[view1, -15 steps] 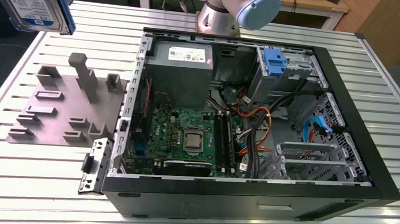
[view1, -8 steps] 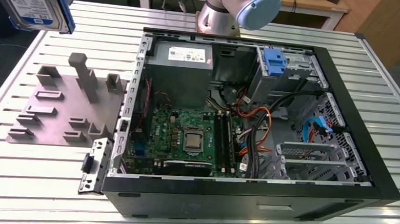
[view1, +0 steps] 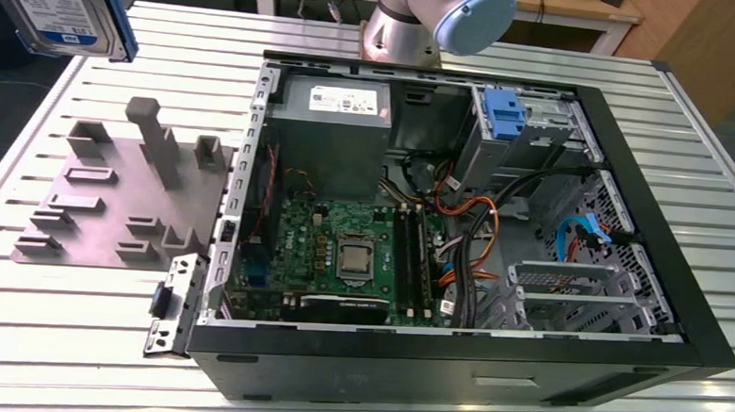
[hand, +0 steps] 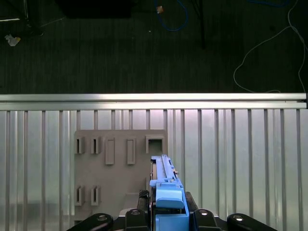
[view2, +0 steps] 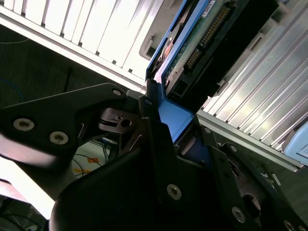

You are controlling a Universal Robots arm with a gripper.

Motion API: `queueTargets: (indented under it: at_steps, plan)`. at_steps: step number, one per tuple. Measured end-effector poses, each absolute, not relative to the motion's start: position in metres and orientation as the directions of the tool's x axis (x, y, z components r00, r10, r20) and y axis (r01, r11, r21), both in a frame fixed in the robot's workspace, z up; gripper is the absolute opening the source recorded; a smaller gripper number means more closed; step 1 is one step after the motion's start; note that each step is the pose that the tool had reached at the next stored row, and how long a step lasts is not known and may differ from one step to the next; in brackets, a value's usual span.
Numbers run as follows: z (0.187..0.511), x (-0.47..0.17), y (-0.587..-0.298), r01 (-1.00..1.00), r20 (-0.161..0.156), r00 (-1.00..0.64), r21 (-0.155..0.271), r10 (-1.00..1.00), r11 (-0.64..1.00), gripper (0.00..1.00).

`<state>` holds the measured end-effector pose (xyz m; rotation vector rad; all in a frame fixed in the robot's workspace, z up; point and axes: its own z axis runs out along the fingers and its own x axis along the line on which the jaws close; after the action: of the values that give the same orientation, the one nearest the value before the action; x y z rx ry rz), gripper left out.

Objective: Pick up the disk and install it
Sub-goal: 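Pick up the disk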

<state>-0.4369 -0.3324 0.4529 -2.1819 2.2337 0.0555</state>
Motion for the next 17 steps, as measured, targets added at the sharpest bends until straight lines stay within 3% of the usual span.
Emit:
queueTargets:
  at_steps: [17]
  plan:
    - [0.474,-0.437,-0.332,-1.000,-0.038,-0.024,0.012,-0.999,0.023,0.37]
